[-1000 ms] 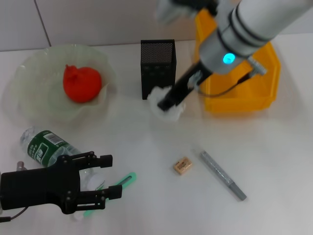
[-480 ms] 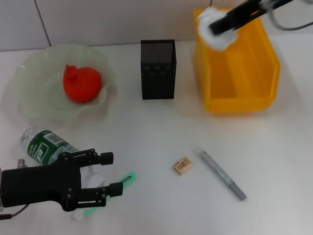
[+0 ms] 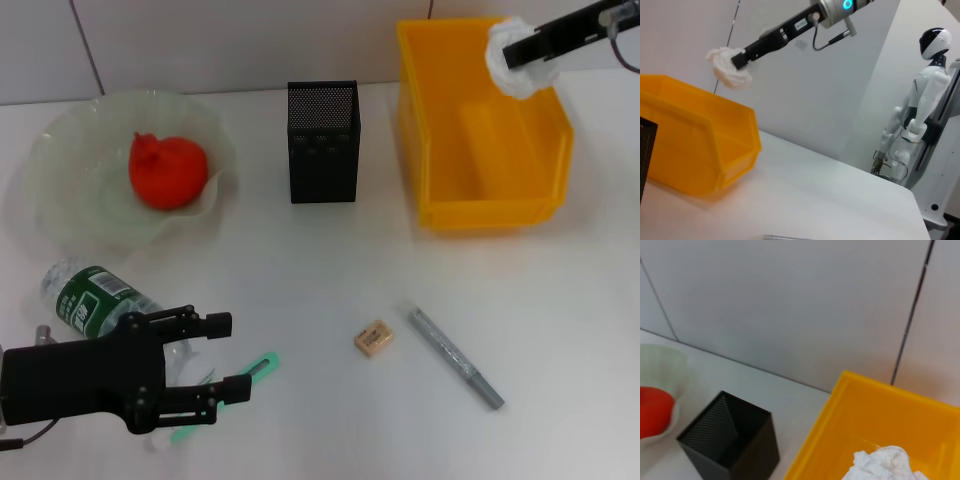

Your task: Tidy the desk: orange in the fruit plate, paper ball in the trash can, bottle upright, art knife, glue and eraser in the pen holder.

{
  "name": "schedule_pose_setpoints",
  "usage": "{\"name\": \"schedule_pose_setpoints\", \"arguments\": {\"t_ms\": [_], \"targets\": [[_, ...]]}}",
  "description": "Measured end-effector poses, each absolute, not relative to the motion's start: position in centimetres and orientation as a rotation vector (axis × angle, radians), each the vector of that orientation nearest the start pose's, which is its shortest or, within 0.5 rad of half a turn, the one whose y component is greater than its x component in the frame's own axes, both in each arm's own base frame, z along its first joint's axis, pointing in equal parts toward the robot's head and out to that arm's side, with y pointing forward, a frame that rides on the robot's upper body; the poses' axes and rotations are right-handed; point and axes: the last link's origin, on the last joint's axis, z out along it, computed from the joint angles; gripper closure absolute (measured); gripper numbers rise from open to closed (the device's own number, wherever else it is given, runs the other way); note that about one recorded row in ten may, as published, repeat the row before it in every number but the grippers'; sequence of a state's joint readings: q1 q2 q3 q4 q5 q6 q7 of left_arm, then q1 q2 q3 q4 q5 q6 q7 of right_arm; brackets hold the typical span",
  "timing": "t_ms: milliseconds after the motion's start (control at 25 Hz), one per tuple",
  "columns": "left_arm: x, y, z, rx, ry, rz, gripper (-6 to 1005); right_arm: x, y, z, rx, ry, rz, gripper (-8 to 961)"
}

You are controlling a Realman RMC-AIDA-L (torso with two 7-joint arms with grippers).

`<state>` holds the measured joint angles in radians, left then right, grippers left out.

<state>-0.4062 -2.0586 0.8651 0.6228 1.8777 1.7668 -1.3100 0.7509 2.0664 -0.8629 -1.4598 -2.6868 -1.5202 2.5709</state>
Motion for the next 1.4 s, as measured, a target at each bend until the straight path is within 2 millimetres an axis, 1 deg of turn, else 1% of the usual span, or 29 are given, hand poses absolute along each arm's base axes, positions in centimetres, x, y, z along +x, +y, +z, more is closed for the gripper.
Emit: {"name": "schedule_pose_setpoints", "arguments": {"t_ms": [240,320,440,640,720,760,840,880,920,960,1000,1080,1240,1320,1400], "targets": [[-26.9,26.8,-1.0,-2.922,-0.600,-0.882,224,17.9,42.7,10.9,-2.158,1.011,-0.043,547],[-26.9,26.8,-1.0,-2.921,-0.598,-0.882,224,18.3,42.9,10.4,-2.160,1.016,-0.051,543],[-26.9,26.8,-1.0,-2.922,-0.598,-0.882,224,18.3,43.0,10.1,-2.164,1.021,-0.055,479],[-26.9,26.7,-1.0,-2.921,-0.599,-0.886,225,18.1,42.8,10.4,-2.160,1.008,-0.041,372],[-26.9,26.7,-1.0,-2.920,-0.599,-0.887,225,17.7,42.5,10.9,-2.161,0.990,-0.003,329],[-26.9,26.7,-1.0,-2.920,-0.597,-0.888,225,17.4,42.3,11.0,-2.169,0.979,0.028,292],[-26.9,26.7,-1.0,-2.921,-0.592,-0.889,225,16.7,41.6,11.4,-2.208,0.948,0.117,219],[-26.9,26.7,-1.0,-2.922,-0.589,-0.889,225,16.0,40.6,11.7,-2.262,0.901,0.219,182],[-26.9,26.6,-0.9,-2.922,-0.586,-0.891,225,15.7,39.8,11.9,-2.293,0.865,0.278,145],[-26.9,26.6,-0.9,-2.922,-0.585,-0.892,225,15.7,39.8,11.9,-2.293,0.865,0.278,140],[-26.9,26.6,-0.9,-2.921,-0.585,-0.892,225,15.4,39.0,12.2,-2.325,0.822,0.341,134],[-26.9,26.6,-0.9,-2.921,-0.585,-0.893,226,15.5,37.3,12.4,-2.377,0.753,0.439,124],[-26.9,26.6,-0.9,-2.919,-0.585,-0.897,226,16.9,34.1,12.2,-2.463,0.661,0.643,113],[-26.9,26.6,-0.9,-2.919,-0.585,-0.898,226,18.4,33.0,11.9,-2.473,0.646,0.706,113],[-26.9,26.6,-0.9,-2.920,-0.584,-0.899,226,20.5,31.6,11.5,-2.473,0.650,0.753,114]]}}
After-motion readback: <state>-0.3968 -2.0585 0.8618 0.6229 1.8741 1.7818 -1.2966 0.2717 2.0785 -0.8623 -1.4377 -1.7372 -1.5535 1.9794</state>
